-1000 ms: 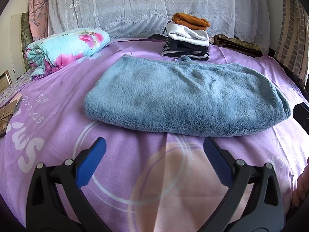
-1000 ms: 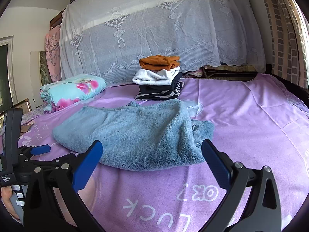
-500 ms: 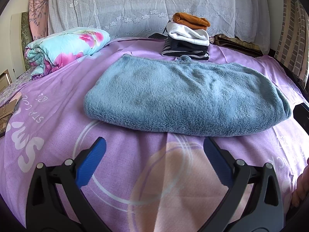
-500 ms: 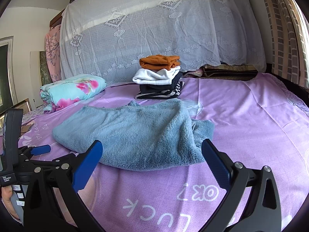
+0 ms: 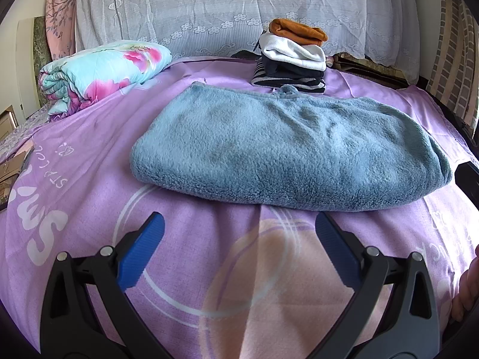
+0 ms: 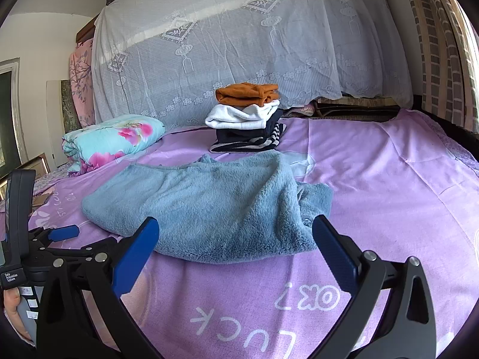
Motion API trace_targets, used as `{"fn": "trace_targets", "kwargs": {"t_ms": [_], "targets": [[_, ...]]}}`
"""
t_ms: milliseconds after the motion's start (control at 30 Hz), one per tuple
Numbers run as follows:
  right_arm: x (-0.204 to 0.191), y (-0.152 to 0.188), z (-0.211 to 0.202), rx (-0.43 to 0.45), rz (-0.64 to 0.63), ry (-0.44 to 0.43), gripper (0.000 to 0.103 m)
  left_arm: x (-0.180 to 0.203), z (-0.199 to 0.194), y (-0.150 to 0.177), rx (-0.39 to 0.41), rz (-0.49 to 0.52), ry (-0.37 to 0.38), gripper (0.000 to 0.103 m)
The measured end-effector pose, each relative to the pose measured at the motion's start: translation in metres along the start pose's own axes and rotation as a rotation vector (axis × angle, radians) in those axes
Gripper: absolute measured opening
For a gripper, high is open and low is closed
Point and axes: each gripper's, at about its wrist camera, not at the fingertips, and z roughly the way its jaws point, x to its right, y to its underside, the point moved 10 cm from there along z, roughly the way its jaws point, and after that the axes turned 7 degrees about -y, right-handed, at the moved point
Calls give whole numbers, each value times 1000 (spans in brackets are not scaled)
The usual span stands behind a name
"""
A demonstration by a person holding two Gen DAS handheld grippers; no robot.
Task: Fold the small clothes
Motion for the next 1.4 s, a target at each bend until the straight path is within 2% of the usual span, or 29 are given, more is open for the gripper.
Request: {"fn": "trace_targets", "kwargs": {"t_ms": [1400], "targets": [[2,2,2,-10,15,-2,102,-2,1,0,-2,-1,3,101]]}}
